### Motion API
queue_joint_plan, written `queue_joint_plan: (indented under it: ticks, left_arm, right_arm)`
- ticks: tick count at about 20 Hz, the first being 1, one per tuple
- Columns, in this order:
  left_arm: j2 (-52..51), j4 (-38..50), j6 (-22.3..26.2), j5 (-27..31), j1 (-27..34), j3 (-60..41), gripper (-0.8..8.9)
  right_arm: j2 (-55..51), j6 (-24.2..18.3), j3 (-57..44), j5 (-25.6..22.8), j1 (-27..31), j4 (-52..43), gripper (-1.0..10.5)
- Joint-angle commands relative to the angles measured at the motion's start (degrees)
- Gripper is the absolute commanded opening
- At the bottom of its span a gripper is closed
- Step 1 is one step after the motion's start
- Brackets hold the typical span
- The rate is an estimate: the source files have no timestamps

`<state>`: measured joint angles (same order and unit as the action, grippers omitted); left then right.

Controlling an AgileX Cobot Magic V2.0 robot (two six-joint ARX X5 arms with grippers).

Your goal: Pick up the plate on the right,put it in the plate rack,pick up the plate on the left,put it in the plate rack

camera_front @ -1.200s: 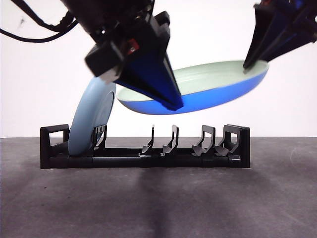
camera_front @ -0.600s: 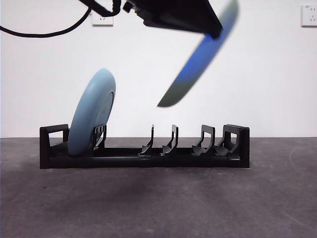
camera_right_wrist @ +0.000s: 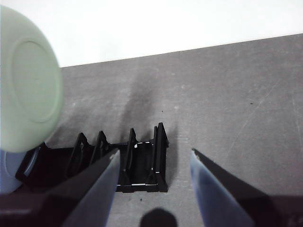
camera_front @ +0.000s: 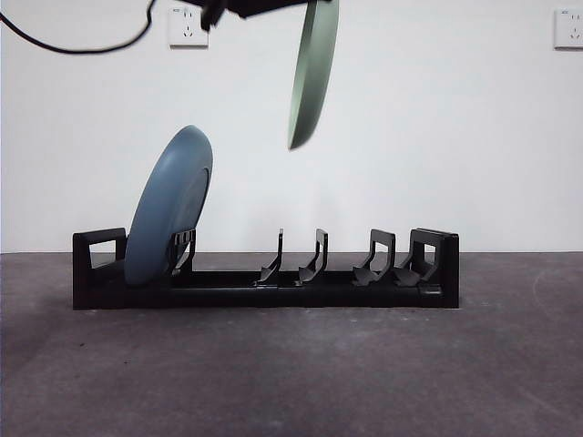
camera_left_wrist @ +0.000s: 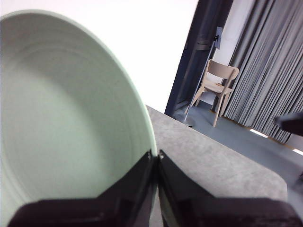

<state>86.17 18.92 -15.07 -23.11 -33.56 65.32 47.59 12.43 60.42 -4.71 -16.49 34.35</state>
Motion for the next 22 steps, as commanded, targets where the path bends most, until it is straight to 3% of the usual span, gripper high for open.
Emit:
queue_joint_plan:
  ticks: [1,16,22]
  left_arm:
    - [2.8,0.7,-4.3,-1.7,0.9,0.8,-0.08]
    - [11.5,-3.8,-4.8,-2.2,0.9,0.8,-0.08]
    - [11.9,-10.0,-3.0,2.6,0.1,0.8,0.00]
  right_arm:
    - [0.0,0.0,0.0,-0.1,0.0,0.1,2.5]
    - [0.0,-0.5,0.0,-0.1,0.0,0.5,2.4]
    - [0.0,-0.5,0.0,-0.1,0.0,0.5,2.4]
